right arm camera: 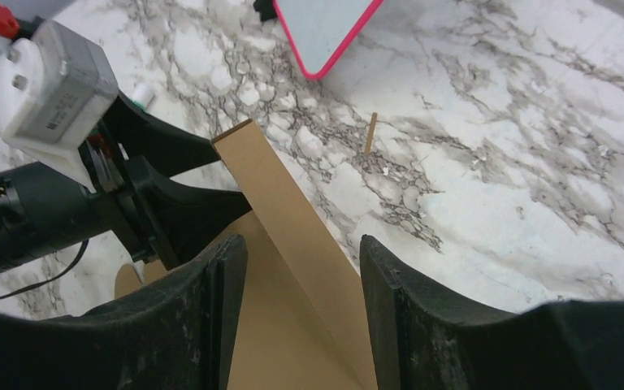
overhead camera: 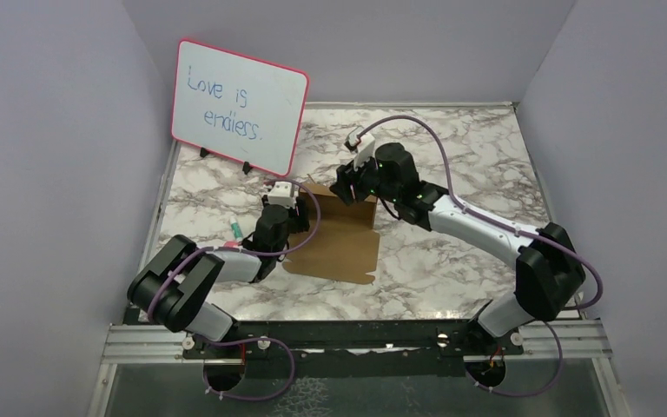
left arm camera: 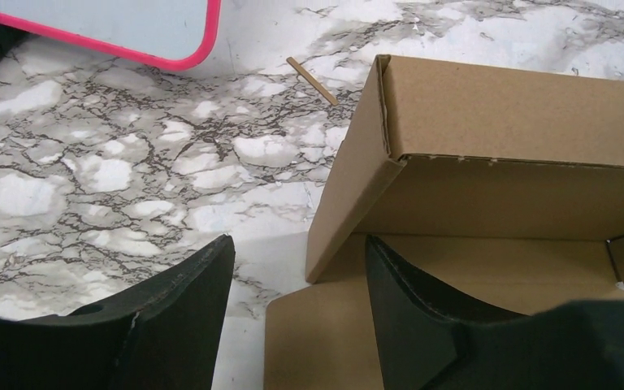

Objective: Fold the paper box

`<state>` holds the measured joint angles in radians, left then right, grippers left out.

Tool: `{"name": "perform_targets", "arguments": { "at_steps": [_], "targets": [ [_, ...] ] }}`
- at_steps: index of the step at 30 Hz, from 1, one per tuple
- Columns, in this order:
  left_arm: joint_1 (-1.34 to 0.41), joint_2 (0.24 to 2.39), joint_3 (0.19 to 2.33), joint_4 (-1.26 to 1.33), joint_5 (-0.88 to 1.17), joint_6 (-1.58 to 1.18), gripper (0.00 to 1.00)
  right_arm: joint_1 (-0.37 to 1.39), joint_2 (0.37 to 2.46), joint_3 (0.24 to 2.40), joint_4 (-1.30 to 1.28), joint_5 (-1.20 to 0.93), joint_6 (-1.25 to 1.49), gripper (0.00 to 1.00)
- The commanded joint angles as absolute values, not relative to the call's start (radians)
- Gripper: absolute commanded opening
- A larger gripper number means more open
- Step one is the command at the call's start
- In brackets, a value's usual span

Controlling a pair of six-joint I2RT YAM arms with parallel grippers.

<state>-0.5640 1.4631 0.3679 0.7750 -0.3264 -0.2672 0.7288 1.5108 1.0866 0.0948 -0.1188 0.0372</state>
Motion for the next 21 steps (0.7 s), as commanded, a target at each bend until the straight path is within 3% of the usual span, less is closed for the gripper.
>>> {"name": "perform_targets", "arguments": {
  "at_steps": [1,14,21],
  "targets": [
    [-0.552,1.497,0.357,0.904,-0.264,-0.238,0.61,0.720,1.575,1.170,0.010,-0.207,-0.005,0.58],
    [-0.513,1.600,0.369,1.031,-0.198,-0.219,0.58,0.690,1.677,1.207,-0.045,-0.276,-0.046,0.58],
    [-0.505,1.637,0.386,1.050,-0.225,-0.195,0.49,0.690,1.700,1.215,-0.067,-0.313,-0.044,0.55]
  ]
}}
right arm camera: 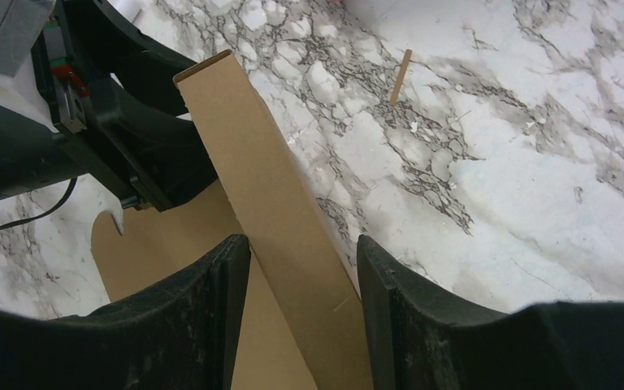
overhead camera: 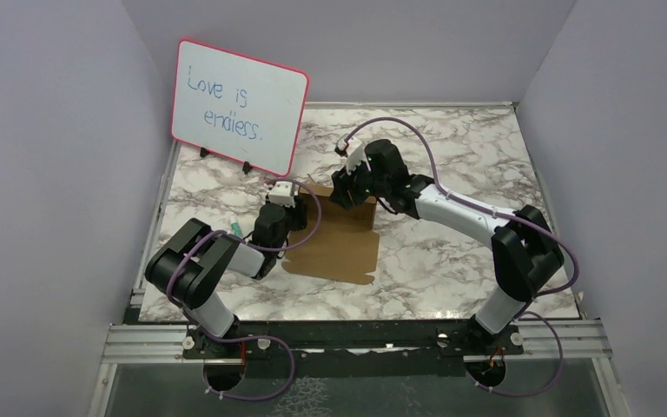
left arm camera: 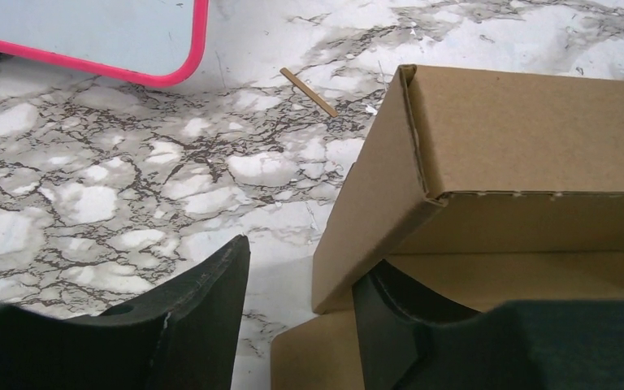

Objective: Fold the paper box

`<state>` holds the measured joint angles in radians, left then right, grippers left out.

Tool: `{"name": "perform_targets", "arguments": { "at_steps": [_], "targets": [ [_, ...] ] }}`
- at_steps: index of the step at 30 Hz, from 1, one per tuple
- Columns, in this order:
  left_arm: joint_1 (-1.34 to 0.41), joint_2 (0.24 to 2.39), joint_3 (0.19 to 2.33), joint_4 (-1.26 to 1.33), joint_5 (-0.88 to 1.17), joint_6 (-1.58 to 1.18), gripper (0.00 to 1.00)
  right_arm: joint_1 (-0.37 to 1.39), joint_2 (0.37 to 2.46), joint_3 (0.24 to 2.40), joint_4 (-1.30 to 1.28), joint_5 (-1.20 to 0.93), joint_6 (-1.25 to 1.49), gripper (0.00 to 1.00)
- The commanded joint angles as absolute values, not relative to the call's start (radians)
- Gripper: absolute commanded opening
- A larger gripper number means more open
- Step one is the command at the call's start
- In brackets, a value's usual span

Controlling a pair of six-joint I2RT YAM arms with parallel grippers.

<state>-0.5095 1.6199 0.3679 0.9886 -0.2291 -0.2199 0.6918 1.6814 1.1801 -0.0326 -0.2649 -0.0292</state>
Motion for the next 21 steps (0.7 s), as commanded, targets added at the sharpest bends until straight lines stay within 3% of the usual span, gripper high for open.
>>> {"name": "perform_targets", "arguments": {
  "at_steps": [1,13,21],
  "targets": [
    [-0.505,1.640,0.387,1.053,-0.231,-0.191,0.48,0.691,1.703,1.216,-0.070,-0.317,-0.044,0.55],
    [-0.506,1.675,0.387,1.164,-0.293,-0.182,0.38,0.690,1.731,1.231,-0.111,-0.377,-0.031,0.49],
    [-0.538,1.721,0.385,1.231,-0.452,-0.178,0.25,0.690,1.733,1.240,-0.147,-0.424,-0.013,0.49]
  ]
}}
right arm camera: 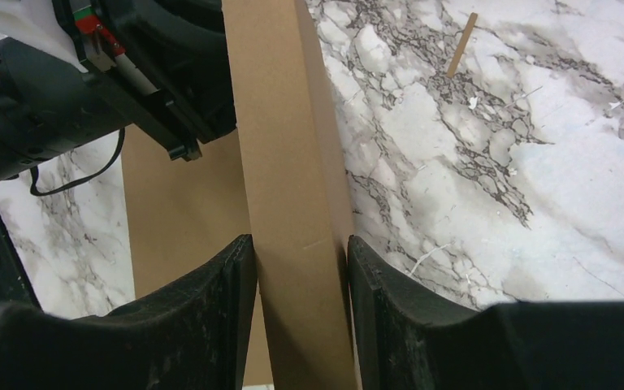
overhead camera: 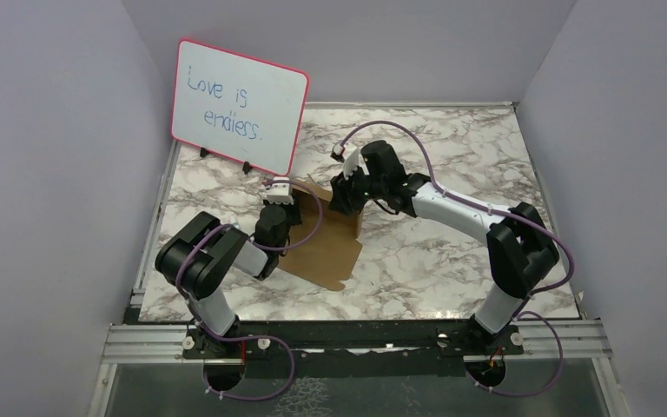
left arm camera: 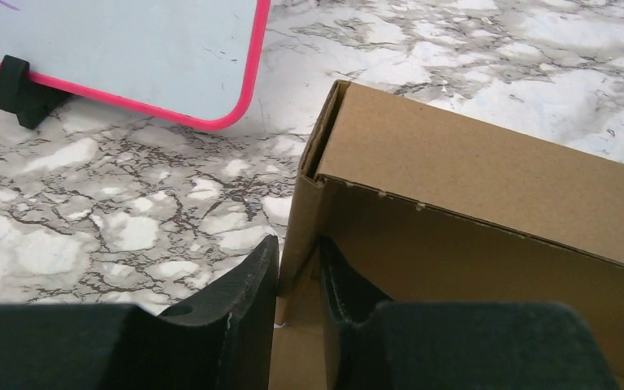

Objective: Fold the paper box

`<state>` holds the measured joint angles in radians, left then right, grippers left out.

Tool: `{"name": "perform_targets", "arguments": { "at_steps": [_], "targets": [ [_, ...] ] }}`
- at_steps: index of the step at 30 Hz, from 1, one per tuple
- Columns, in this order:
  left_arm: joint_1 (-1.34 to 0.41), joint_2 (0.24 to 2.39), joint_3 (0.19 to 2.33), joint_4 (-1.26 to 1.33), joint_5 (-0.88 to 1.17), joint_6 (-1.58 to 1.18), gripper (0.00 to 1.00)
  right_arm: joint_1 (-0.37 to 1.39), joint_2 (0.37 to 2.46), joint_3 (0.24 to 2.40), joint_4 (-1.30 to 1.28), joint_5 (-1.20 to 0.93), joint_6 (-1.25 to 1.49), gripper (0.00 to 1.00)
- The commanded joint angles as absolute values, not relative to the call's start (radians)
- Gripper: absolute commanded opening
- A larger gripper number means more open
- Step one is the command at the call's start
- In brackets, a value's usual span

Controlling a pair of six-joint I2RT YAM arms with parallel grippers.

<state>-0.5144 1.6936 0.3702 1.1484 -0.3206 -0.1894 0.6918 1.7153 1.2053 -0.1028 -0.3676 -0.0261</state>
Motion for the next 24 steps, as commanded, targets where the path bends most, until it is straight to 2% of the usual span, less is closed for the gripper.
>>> {"name": "perform_targets", "arguments": {
  "at_steps": [1,12,18,20,24],
  "targets": [
    [-0.547,1.727,0.388,1.234,-0.475,-0.174,0.25,0.691,1.733,1.244,-0.153,-0.433,-0.012,0.49],
    [-0.638,1.791,0.408,1.247,-0.734,-0.173,0.19,0.691,1.740,1.254,-0.161,-0.486,-0.003,0.48],
    [-0.656,1.793,0.414,1.227,-0.790,-0.177,0.19,0.690,1.731,1.244,-0.139,-0.504,0.031,0.48],
    [-0.656,1.790,0.406,1.228,-0.761,-0.189,0.22,0.690,1.727,1.243,-0.135,-0.502,0.036,0.49],
    [-0.656,1.723,0.371,1.234,-0.645,-0.196,0.38,0.690,1.701,1.235,-0.125,-0.449,0.036,0.50]
  ]
}}
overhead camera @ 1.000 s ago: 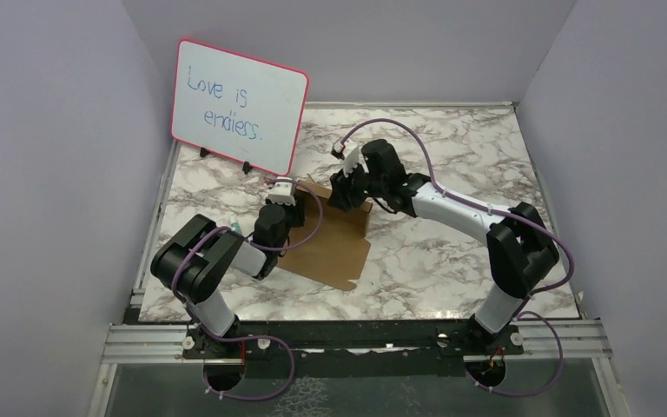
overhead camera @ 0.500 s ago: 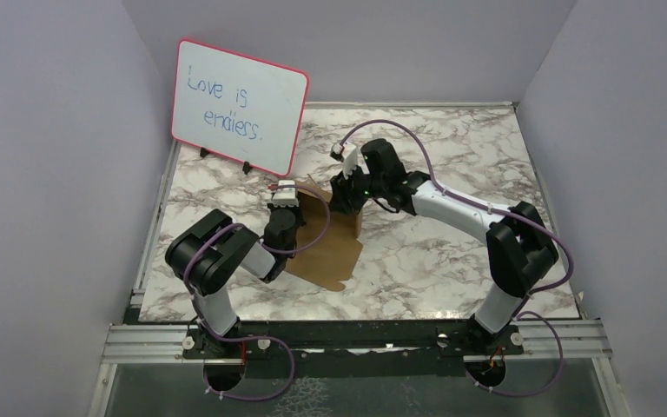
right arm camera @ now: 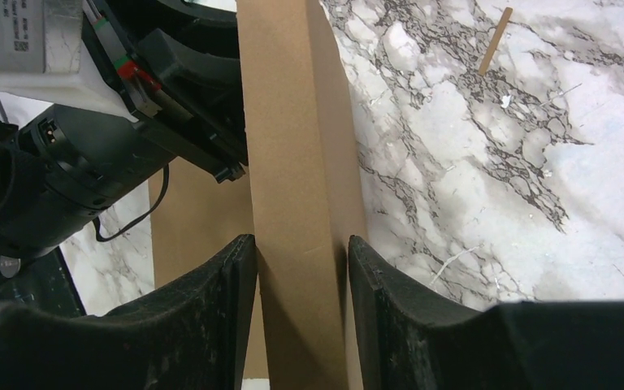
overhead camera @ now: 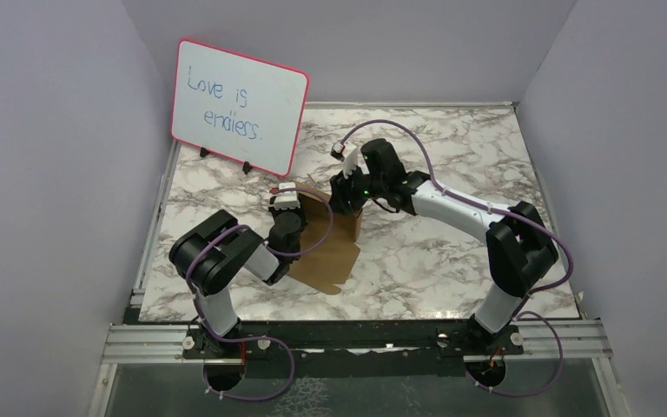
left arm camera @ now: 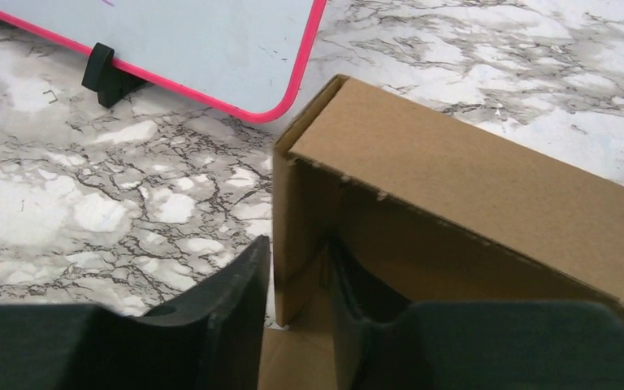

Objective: Fold the paper box

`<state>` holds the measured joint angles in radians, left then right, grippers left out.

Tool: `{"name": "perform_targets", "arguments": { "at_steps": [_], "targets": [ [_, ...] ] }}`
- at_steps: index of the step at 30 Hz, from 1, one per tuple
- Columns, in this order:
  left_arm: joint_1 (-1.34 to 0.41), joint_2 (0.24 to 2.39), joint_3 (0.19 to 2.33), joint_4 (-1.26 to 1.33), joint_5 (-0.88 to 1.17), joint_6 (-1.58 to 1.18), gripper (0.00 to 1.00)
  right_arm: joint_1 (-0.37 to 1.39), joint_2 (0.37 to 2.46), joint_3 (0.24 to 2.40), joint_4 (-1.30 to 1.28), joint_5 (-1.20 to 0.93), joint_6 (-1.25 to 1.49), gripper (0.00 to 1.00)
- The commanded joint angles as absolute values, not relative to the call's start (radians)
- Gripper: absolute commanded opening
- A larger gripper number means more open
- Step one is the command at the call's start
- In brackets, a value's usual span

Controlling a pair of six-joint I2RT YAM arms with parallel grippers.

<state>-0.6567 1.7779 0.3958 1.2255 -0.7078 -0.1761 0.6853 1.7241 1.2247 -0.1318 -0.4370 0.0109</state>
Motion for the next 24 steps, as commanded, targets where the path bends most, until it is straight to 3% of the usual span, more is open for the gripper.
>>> {"name": "perform_targets", "arguments": {
  "at_steps": [1,6,10,17,24],
  "targets": [
    [-0.656,1.693,0.362,1.225,-0.624,-0.202,0.42,0.690,1.692,1.235,-0.124,-0.432,0.035,0.51],
    [-0.655,1.508,0.343,1.026,-0.545,-0.276,0.59,0.690,1.657,1.251,-0.149,-0.387,-0.029,0.59],
    [-0.655,1.335,0.323,0.807,-0.510,-0.375,0.67,0.691,1.650,1.274,-0.193,-0.343,-0.082,0.66],
    [-0.623,1.016,0.300,0.349,-0.497,-0.622,0.87,0.719,1.654,1.311,-0.268,-0.275,-0.150,0.68],
    [-0.510,0.894,0.316,0.080,-0.361,-0.734,0.95,0.789,1.664,1.362,-0.329,-0.164,-0.136,0.69]
  ]
}}
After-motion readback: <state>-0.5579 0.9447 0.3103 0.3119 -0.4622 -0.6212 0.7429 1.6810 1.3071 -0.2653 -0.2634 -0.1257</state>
